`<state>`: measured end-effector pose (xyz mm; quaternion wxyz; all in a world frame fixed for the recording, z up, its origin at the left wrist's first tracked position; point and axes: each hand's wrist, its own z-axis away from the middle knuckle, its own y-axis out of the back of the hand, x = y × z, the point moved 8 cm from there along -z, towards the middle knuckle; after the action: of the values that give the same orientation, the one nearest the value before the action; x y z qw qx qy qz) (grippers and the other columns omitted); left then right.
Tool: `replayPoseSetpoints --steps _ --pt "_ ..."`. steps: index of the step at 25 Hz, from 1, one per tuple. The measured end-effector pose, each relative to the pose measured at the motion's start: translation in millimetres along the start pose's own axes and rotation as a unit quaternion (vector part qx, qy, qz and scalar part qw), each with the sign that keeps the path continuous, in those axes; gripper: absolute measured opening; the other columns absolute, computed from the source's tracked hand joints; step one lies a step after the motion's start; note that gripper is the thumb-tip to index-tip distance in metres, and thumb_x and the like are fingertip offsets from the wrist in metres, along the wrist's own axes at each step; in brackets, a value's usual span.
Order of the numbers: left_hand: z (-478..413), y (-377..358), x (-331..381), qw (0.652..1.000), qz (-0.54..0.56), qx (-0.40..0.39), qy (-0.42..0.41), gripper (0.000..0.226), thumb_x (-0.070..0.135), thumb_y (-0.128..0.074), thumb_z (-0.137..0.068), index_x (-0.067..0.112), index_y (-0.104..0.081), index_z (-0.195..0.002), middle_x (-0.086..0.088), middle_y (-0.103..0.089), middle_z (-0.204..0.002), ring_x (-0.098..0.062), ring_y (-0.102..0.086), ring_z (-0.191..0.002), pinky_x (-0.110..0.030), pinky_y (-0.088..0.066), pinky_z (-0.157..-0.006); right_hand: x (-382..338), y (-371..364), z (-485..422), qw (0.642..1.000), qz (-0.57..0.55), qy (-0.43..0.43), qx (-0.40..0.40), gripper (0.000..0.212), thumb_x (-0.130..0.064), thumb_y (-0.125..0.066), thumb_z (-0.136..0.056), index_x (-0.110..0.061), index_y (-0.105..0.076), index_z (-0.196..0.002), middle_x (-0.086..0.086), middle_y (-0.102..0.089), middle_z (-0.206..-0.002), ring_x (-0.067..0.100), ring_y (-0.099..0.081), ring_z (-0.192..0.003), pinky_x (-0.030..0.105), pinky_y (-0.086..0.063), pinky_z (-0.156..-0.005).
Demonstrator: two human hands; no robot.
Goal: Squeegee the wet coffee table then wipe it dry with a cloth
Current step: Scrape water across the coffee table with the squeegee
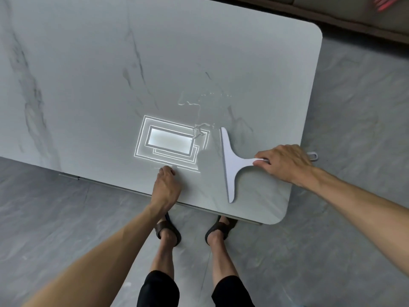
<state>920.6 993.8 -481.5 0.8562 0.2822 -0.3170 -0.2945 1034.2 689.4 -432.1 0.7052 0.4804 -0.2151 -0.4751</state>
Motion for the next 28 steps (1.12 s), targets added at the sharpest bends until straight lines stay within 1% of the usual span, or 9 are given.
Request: replayPoseSetpoints --steps 2,4,7,10,14,17,21,25,28 --pt "5.3 9.2 -2.6 0.999 0.031 0.036 0.021 0.024 0.005 -0.046 -0.08 0.015 -0.044 -0.102 -0.006 -0.057 -0.091 -0.03 -0.055 -0.081 -0.034 -0.041 -0.067 -1.8 9.5 4.6 1.0 0.004 0.013 0.012 0.042 -0.063 -0.032 -0.089 -0.037 -0.065 -0.091 -0.01 -0.069 -0.074 0.018 -0.063 -0.069 0.029 -0.035 -0.057" --pt "12.0 23.7 -12.2 0.994 0.06 0.088 0.039 0.017 0.009 -0.047 -0.082 0.015 -0.048 -0.098 -0.002 -0.058 -0.089 -0.029 -0.056 -0.08 -0.035 -0.044 -0.067 -33.3 7.7 1.6 0.998 -0.016 0.055 -0.003 0.045 -0.064 -0.028 -0.088 -0.035 -0.062 -0.087 -0.01 -0.068 -0.072 0.016 -0.062 -0.066 0.029 -0.042 -0.059" --pt "22.6 47.3 -45.0 0.976 0.121 0.154 0.095 0.013 0.007 -0.05 -0.082 0.015 -0.052 -0.092 -0.003 -0.059 -0.084 -0.029 -0.056 -0.076 -0.036 -0.045 -0.065 -124.4 -13.3 -22.1 0.986 -0.061 0.142 -0.066 0.037 -0.061 -0.035 -0.09 -0.035 -0.061 -0.094 -0.004 -0.072 -0.088 0.023 -0.066 -0.083 0.032 -0.037 -0.064" --pt "27.0 72.4 -84.2 0.962 0.134 0.203 0.128 0.015 0.003 -0.054 -0.083 0.016 -0.052 -0.09 0.001 -0.055 -0.073 -0.019 -0.051 -0.064 -0.025 -0.039 -0.052 -225.1 -30.1 -58.9 0.971 -0.073 0.204 -0.097 0.036 -0.056 -0.037 -0.094 -0.033 -0.063 -0.101 0.003 -0.072 -0.098 0.027 -0.064 -0.092 0.034 -0.033 -0.067" --pt "26.7 94.1 -113.6 0.947 0.152 0.242 0.147 0.012 0.002 -0.061 -0.085 0.011 -0.057 -0.091 -0.003 -0.06 -0.075 -0.018 -0.052 -0.066 -0.017 -0.039 -0.053 -268.0 -40.3 -88.2 0.974 -0.065 0.196 -0.093 0.038 -0.053 -0.038 -0.096 -0.028 -0.066 -0.1 0.005 -0.071 -0.098 0.029 -0.063 -0.092 0.035 -0.033 -0.068" --pt "29.0 90.6 -112.1 0.948 0.173 0.225 0.145 0.013 0.003 -0.066 -0.083 0.012 -0.059 -0.089 -0.004 -0.063 -0.077 -0.014 -0.055 -0.065 -0.017 -0.041 -0.053 -228.2 -36.1 -81.3 0.983 -0.062 0.163 -0.055 0.038 -0.056 -0.038 -0.095 -0.028 -0.064 -0.092 0.004 -0.071 -0.091 0.03 -0.065 -0.087 0.034 -0.034 -0.066" --pt "24.8 72.4 -85.6 0.963 0.173 0.165 0.121 0.01 0.004 -0.068 -0.083 0.013 -0.062 -0.082 0.0 -0.062 -0.072 -0.008 -0.053 -0.062 -0.017 -0.04 -0.052 -116.2 -23.9 -55.0 0.996 -0.054 0.07 -0.022 0.038 -0.059 -0.039 -0.091 -0.033 -0.066 -0.101 0.001 -0.073 -0.094 0.028 -0.066 -0.09 0.035 -0.042 -0.07" --pt "14.3 58.7 -39.0 0.982 0.135 0.114 0.064 0.013 0.003 -0.063 -0.087 0.01 -0.067 -0.078 0.004 -0.062 -0.07 -0.003 -0.055 -0.065 -0.013 -0.039 -0.056 -12.7 -3.0 -26.3 0.999 -0.029 -0.027 0.003 0.035 -0.058 -0.04 -0.09 -0.037 -0.066 -0.098 -0.003 -0.073 -0.091 0.027 -0.067 -0.087 0.034 -0.042 -0.068" --pt "8.8 59.5 -15.6 0.985 0.125 0.099 0.059 0.02 0.013 -0.053 -0.094 0.011 -0.068 -0.081 -0.003 -0.064 -0.072 -0.014 -0.057 -0.063 -0.023 -0.041 -0.054 16.2 16.2 -7.1 0.998 -0.016 -0.058 0.022 0.038 -0.06 -0.037 -0.088 -0.036 -0.066 -0.092 -0.004 -0.073 -0.084 0.026 -0.067 -0.08 0.031 -0.038 -0.063"
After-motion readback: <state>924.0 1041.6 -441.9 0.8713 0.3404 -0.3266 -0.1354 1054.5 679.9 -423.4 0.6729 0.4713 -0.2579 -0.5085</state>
